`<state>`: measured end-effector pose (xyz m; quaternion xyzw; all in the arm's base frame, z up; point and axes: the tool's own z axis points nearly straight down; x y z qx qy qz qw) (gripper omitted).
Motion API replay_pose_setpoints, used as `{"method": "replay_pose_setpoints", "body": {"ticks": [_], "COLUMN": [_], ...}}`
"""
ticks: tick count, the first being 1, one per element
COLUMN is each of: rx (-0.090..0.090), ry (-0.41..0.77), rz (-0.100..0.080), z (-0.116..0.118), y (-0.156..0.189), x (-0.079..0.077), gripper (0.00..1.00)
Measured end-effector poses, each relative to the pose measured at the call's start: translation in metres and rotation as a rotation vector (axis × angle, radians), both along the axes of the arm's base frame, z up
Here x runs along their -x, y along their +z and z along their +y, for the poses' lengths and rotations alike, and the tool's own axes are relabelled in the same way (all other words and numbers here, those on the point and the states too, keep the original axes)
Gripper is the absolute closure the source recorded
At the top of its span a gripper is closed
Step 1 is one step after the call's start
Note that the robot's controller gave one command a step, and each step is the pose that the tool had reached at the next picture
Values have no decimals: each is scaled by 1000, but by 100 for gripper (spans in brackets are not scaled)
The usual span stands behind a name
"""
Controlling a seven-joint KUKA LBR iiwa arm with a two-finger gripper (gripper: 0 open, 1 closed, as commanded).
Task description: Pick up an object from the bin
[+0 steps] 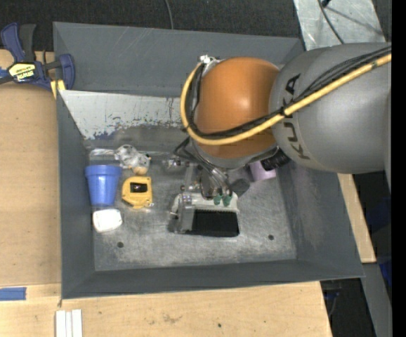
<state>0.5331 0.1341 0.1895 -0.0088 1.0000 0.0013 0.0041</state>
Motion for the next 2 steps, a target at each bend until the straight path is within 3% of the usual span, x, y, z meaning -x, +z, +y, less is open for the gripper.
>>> {"method": "replay_pose_setpoints", "body": {"ticks": [1,2], "rx": [1,3], "ry": [-158,34], "rz": [5,6], "z": [-36,-78], "y": [-27,-40], "x": [-22,-8], "gripper": [0,0]}}
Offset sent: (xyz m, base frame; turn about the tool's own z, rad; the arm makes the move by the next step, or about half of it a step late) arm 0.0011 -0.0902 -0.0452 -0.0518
